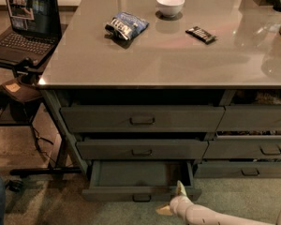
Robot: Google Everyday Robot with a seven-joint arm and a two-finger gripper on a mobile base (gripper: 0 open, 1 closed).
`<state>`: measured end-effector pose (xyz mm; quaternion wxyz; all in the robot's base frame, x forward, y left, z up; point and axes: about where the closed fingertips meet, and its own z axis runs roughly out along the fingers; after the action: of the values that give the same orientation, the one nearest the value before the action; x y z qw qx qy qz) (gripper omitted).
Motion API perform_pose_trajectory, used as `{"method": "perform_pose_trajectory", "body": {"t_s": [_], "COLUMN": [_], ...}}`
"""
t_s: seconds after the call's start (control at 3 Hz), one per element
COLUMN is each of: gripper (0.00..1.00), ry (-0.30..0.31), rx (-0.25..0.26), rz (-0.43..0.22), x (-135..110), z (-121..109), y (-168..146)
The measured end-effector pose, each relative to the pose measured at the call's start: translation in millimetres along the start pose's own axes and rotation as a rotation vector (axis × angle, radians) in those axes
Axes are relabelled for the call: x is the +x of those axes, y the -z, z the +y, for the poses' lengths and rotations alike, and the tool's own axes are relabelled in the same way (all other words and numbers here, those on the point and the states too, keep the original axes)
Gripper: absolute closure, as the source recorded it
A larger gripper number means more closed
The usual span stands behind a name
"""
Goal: Open bottom drawer
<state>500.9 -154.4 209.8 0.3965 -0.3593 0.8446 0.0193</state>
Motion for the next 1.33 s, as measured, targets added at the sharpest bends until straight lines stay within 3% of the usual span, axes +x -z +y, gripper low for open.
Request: {"method": "perform_pose_trajectory", "body": {"t_s": [0.33, 0.67, 1.0, 1.33], "gripper": [0.0, 0.0, 0.0, 0.0], "ry": [0.002, 0.069, 0.166, 0.166], "rx": [0.001, -0.021, -0.081, -0.081], "rz": [0.0, 0.01, 0.034, 0.034], "x": [-1, -12, -27, -27], "z": [0, -7, -7, -7], "y": [0, -10, -34, -34]}}
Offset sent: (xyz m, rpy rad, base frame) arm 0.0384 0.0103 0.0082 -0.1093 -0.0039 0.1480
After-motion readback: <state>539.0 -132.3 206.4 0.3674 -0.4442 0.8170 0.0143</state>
